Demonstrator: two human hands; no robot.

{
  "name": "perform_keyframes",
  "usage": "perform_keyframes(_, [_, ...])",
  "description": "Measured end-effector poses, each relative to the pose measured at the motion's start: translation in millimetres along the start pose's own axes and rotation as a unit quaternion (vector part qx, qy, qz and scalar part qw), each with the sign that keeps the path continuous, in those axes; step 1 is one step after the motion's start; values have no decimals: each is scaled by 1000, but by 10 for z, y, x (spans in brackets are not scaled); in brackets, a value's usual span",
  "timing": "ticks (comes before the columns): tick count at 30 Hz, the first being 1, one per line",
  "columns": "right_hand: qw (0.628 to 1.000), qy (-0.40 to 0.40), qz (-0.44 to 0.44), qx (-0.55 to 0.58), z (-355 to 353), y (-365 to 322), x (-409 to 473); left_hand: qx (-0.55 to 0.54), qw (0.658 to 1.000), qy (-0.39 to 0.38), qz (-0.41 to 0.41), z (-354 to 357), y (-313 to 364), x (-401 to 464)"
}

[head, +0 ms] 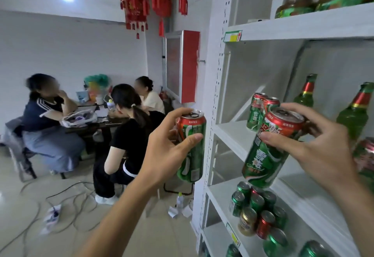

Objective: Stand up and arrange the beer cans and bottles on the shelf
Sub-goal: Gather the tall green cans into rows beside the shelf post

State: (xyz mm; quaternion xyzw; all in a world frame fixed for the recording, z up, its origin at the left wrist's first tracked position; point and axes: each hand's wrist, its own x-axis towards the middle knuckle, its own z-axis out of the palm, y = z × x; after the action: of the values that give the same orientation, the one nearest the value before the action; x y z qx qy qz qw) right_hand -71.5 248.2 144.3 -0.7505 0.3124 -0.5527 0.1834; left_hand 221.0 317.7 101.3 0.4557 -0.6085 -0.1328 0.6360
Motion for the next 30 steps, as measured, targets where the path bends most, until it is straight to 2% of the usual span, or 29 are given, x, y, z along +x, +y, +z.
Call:
perform_keyframes(12, [999, 0, 32, 32, 610, 632, 663, 5, 1000, 2, -3, -253, -584, 648])
perform_keyframes(30, [990, 73, 120, -12, 1311, 1481, 1660, -87, 992, -87, 0, 15, -2080, 2267])
